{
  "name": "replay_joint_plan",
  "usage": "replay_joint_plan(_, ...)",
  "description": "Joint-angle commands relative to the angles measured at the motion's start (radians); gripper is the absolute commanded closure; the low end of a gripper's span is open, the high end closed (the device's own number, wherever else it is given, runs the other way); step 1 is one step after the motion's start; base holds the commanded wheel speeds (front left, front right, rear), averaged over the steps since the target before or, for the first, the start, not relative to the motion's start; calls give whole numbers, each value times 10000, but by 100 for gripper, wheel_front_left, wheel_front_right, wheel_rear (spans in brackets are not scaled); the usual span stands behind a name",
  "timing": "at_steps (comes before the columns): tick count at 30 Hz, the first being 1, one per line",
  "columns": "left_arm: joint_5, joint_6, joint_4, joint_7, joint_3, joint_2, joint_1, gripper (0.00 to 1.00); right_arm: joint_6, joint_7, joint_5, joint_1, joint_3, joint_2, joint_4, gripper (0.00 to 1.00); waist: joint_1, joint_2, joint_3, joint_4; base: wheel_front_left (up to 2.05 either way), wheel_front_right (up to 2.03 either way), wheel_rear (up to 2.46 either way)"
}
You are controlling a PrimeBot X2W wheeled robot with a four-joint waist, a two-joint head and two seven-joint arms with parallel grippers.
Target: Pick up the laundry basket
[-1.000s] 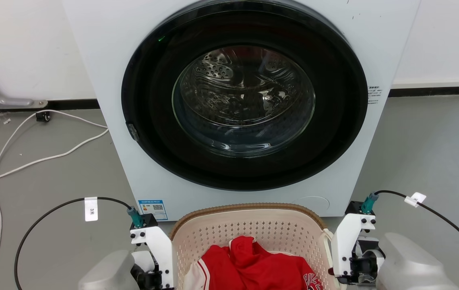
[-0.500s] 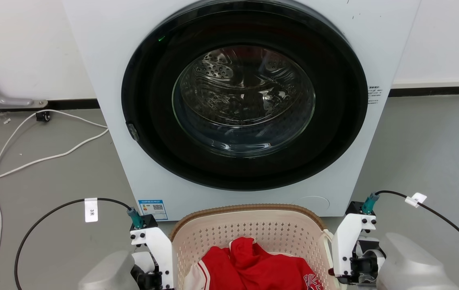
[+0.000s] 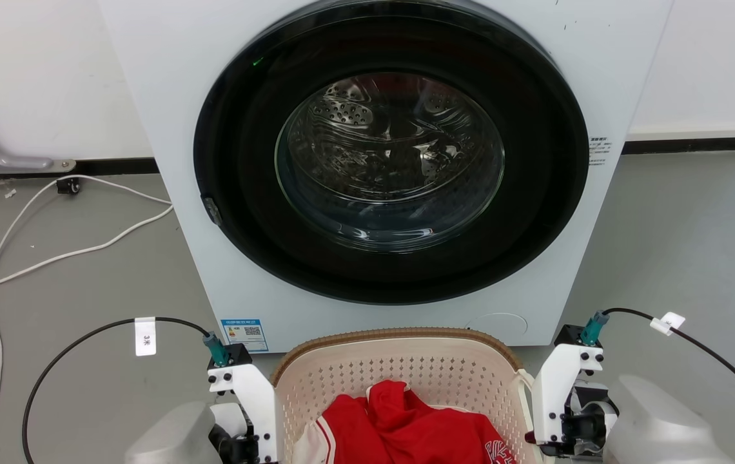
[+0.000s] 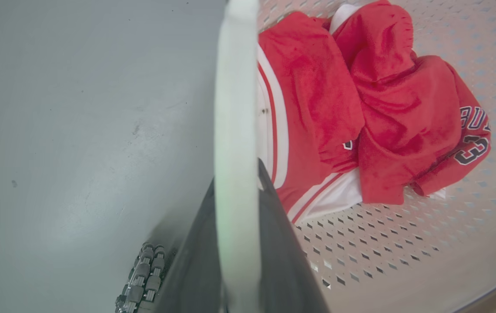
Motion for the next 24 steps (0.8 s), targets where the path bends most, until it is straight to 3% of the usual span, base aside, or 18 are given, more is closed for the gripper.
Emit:
replay_joint_plan(1,-87,-135,-123,-49,-24,-189,-99,100,140,-11,133,18,-71,282,-120,100,0,-1,7,2,0,0,0)
replay_joint_plan(24,-289,-134,-145,-36,-197,-161,-111,100,142,65,86,77,-174,214,-119,100,0,-1,33,30,0,0,0)
